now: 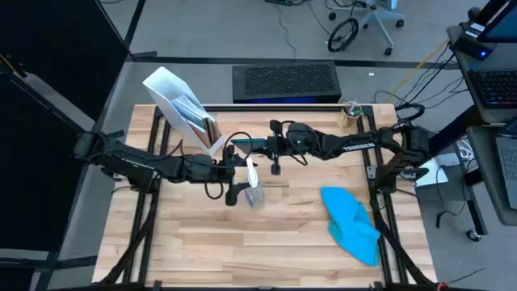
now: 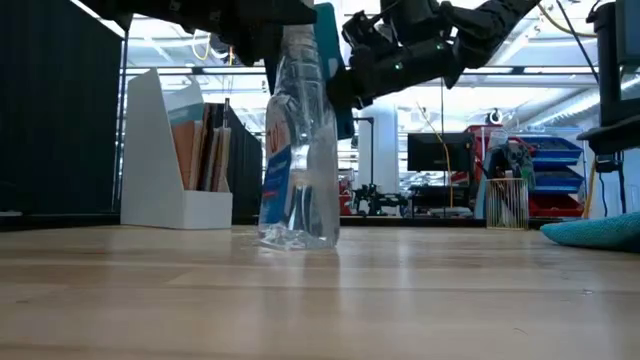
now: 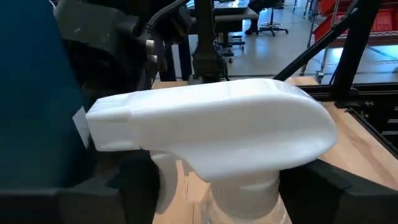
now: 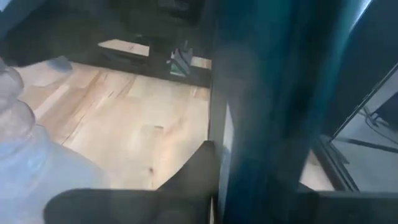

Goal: Apply microfiber cloth
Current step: Spray the back of the blue tablet with the spray bottle, then wipe the back of the blue tablet with the blue microfiber cloth

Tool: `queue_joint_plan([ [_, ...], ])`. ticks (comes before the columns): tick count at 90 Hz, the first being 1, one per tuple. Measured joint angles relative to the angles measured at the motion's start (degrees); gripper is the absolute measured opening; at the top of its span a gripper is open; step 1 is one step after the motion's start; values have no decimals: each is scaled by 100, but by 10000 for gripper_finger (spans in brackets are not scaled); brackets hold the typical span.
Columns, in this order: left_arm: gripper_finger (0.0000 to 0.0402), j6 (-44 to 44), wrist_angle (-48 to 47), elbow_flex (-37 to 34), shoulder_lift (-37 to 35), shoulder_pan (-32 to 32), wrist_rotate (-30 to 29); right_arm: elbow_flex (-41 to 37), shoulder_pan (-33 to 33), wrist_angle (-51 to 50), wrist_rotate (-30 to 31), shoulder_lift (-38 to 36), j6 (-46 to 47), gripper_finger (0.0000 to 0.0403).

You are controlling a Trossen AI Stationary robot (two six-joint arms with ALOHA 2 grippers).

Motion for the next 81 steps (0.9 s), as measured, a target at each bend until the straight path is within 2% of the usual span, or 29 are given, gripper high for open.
queue_joint_plan([
  [13, 296, -15, -155, 0, -99, 1, -148, 0, -13, -381, 50, -112, -13, 18],
  [22, 324, -33, -426, 0, -279, 0, -154, 0, -13, -790, 385, -356, -61, 18],
  [32, 356, -187, -985, 0, -610, 0, -238, 0, -16, -1542, 759, -810, -98, 18],
  [46, 388, -371, -1786, 0, -1065, 0, -450, 0, -15, -2880, 930, -1549, 356, 18],
  [66, 397, -885, -2645, 0, -1591, 0, -527, 0, 198, -4977, 897, -2422, 1278, 18],
  [81, 397, -1233, -3091, 0, -1929, -4, -525, -4, 746, -6103, 739, -2726, 2093, 18],
])
